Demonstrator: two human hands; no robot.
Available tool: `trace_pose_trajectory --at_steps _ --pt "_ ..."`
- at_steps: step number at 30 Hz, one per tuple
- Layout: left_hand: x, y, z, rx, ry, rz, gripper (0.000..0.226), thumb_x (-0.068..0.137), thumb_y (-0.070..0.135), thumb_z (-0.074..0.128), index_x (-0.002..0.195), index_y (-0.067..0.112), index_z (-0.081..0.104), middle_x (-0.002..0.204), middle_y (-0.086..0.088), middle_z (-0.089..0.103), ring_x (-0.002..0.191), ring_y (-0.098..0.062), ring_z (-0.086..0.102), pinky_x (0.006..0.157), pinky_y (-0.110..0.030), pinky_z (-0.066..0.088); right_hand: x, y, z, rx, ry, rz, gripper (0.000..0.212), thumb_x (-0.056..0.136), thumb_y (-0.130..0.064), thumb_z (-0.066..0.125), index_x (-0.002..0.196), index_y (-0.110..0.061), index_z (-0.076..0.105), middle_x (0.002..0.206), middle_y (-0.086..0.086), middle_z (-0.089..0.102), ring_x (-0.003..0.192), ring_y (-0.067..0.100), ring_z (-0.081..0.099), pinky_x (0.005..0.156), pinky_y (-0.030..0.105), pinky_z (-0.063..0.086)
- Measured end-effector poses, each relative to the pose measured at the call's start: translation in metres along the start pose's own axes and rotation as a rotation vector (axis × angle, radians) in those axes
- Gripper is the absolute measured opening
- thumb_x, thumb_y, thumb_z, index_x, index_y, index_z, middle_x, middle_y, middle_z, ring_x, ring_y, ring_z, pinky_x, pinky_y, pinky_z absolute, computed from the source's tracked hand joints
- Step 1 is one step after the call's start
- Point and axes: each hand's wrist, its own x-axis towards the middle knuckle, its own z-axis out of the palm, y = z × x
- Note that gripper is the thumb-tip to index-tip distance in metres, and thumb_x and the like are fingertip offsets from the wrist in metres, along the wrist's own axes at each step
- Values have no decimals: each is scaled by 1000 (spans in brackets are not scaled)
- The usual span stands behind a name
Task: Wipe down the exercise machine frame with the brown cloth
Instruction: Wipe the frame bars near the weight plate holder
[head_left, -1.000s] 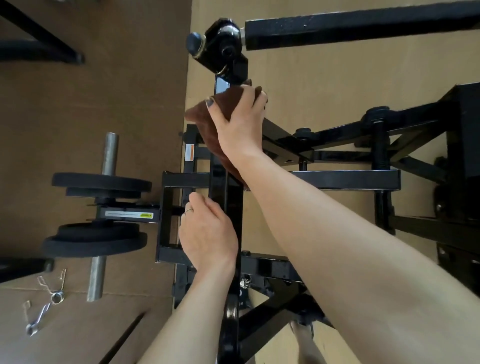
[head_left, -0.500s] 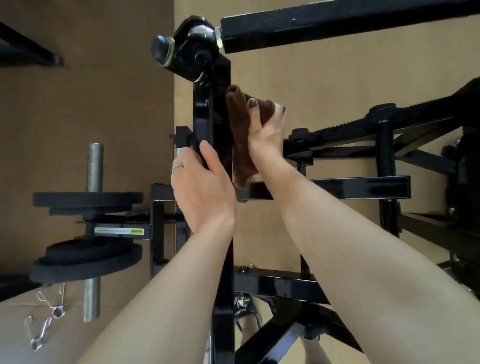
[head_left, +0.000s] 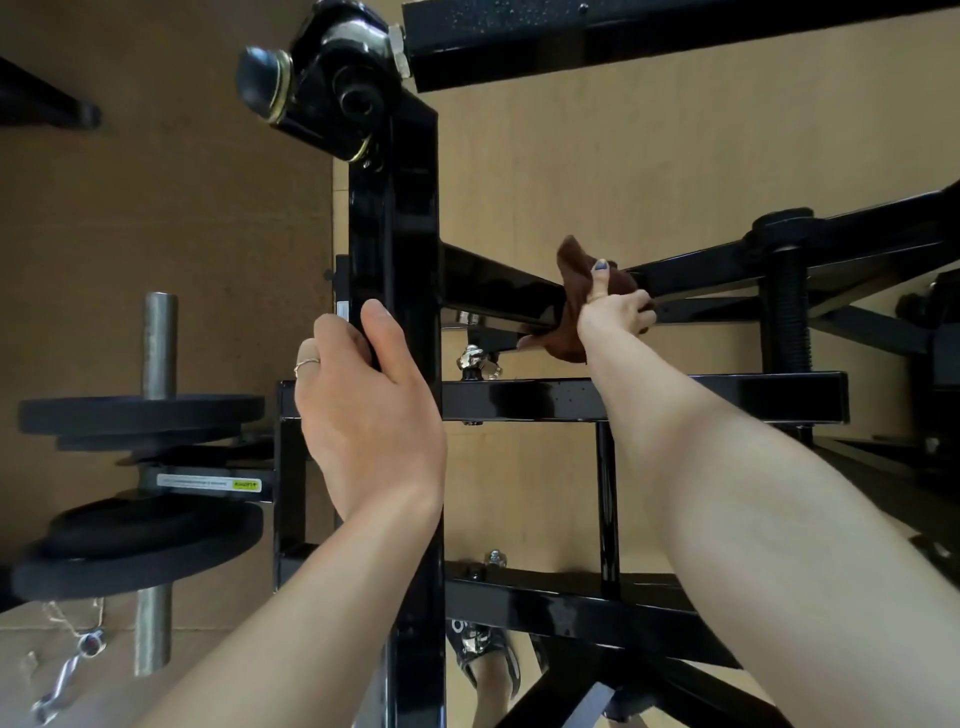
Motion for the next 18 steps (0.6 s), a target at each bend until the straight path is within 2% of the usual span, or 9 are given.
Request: trace_pose_trajectory --at_steps 2,5,9,12,14,16,18 --pt "1 -1 0 -9 0 0 43 110 45 32 85 12 47 82 2 49 74 -9 46 60 -5 35 3 -1 -2 -19 -7 58 93 93 -76 48 156 -14 21 154 15 29 139 38 40 107 51 43" --pt "0 3 -1 -5 -10 5 40 110 45 32 87 15 47 82 5 48 77 -14 48 57 -15 34 -15 -8 -6 -18 80 81 83 99 -70 41 155 -11 23 153 16 31 136 37 43 102 47 45" --pt "-2 7 -5 2 -26 -8 38 110 45 31 90 16 47 85 4 46 87 -26 55 66 -33 39 -86 -21 -4 71 6 -75 80 100 -65 44 155 -11 22 154 15 26 137 38 41 100 48 47" --pt "-2 8 -7 14 -26 -18 40 110 46 30 92 15 48 92 -1 51 90 -28 56 65 -32 37 -154 -28 9 137 -40 -251 76 98 -65 48 150 -13 27 151 13 25 137 37 39 103 46 47" --pt "-2 8 -7 29 -16 -16 41 110 46 30 94 14 49 94 -4 53 90 -28 56 61 -28 34 -176 -30 15 155 -52 -293 74 98 -65 47 148 -14 29 149 12 26 136 34 39 102 43 48" --pt "-2 9 -7 29 -12 -14 41 110 46 29 94 14 49 95 -4 53 91 -28 56 63 -30 34 -164 -33 11 100 -57 -300 73 99 -66 44 147 -12 32 149 13 29 136 34 39 106 42 43" --pt "-2 8 -5 33 -10 -20 42 110 46 29 94 13 49 96 -5 53 91 -28 55 66 -32 35 -130 -35 5 46 -62 -229 75 99 -67 42 148 -11 32 149 15 30 137 36 40 112 46 39"
